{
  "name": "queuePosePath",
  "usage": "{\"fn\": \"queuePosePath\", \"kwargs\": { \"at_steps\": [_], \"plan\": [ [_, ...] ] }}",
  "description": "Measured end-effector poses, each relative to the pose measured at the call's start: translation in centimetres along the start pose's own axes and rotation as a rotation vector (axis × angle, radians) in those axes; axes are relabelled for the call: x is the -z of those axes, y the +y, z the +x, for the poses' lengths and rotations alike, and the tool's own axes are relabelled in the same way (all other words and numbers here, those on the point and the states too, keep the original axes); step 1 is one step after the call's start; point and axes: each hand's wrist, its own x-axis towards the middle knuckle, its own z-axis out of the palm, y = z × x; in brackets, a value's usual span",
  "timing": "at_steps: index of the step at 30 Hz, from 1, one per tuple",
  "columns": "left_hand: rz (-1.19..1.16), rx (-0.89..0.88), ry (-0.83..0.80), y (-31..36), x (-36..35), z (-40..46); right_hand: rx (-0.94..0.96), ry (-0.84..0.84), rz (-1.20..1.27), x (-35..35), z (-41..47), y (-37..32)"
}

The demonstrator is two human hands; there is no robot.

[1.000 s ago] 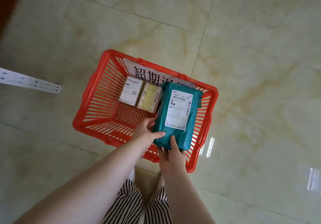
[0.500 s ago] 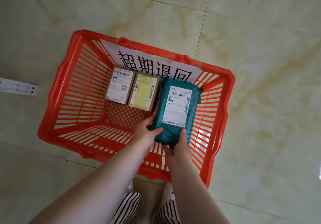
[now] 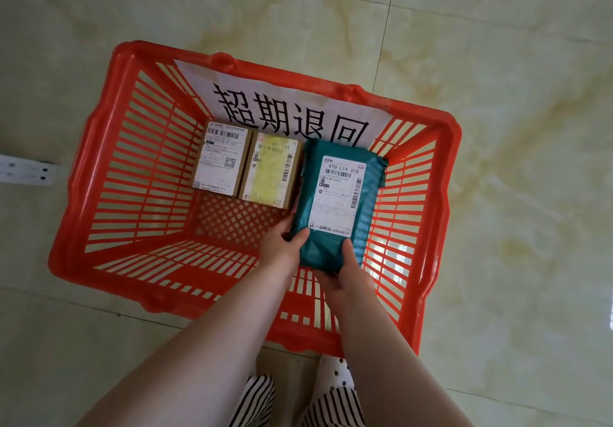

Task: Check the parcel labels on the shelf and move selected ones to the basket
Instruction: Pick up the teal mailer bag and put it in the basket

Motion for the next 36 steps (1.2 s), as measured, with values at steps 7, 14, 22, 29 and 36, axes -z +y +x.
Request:
{"fn": "queuePosePath", "kwargs": {
  "at_steps": [7, 14, 22, 29, 36],
  "plan": [
    [0.001, 0.021, 0.005, 0.0, -0.4, 0.4, 0.01, 0.018, -0.061, 0.0, 1.0, -0.5],
    [-0.115, 0.051, -0.009, -0.2, -0.7, 0.5, 0.033, 0.015, -0.179, 0.2, 1.3, -1.4],
    [-0.109, 0.032, 0.087, -0.4, -1.3, 1.4, 0.021, -0.027, -0.114, -0.8, 1.6, -1.9],
    [-0.095, 0.038, 0.117, -0.5, -1.4, 1.6, 0.044, 0.008, -0.142, -0.9, 1.9, -1.8],
    [-0.072, 0.041, 0.099, -0.4, -1.4, 1.4, 0.027, 0.009, -0.133, -0.9, 1.9, -1.7]
  ]
}}
